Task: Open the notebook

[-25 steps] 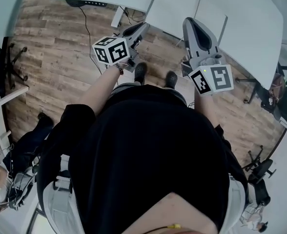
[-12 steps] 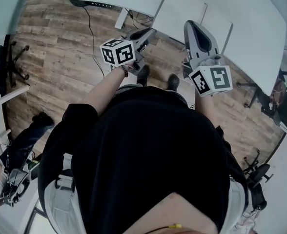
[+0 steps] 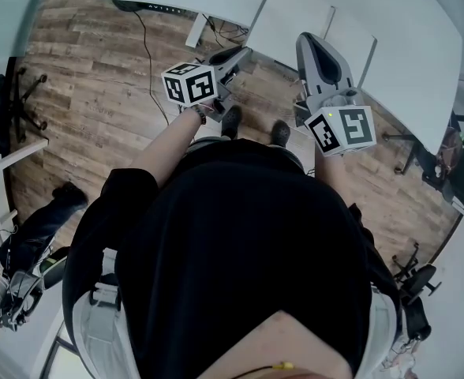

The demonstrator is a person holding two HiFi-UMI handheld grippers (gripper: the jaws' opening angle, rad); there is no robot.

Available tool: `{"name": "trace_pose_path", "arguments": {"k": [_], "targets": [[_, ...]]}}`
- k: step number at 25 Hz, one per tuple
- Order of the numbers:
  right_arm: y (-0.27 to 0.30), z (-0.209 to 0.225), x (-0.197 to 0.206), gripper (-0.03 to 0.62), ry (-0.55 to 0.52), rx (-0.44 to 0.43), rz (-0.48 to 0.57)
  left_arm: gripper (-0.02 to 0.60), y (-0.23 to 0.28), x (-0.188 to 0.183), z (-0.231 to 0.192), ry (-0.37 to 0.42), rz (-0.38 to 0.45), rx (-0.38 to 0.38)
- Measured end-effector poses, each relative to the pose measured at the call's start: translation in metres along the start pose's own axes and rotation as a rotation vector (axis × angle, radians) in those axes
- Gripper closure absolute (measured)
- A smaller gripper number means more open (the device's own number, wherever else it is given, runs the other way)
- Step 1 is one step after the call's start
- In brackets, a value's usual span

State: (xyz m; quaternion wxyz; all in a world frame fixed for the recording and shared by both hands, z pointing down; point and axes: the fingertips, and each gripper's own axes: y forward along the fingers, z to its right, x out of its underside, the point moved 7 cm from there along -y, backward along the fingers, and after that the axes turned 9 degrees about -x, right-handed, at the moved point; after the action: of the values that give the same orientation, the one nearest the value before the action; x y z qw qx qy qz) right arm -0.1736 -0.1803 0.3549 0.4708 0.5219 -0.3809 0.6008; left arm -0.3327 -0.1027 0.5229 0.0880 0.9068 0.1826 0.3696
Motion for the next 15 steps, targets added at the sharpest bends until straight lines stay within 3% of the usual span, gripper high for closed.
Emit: {"name": "trace_pose_path", "arguments": {"k": [6, 15], "targets": [[-0.007, 0.005, -0.001, 0.589, 0.001, 0.010, 0.003, 0.493, -0.004, -0.001, 0.002, 0.036, -0.004, -0.029], [-0.021, 0.012, -0.005, 0.589, -0.005, 0.015, 0.008, 0.454, -0.018, -0.013, 0.019, 0.133, 0.070, -0.079]]}}
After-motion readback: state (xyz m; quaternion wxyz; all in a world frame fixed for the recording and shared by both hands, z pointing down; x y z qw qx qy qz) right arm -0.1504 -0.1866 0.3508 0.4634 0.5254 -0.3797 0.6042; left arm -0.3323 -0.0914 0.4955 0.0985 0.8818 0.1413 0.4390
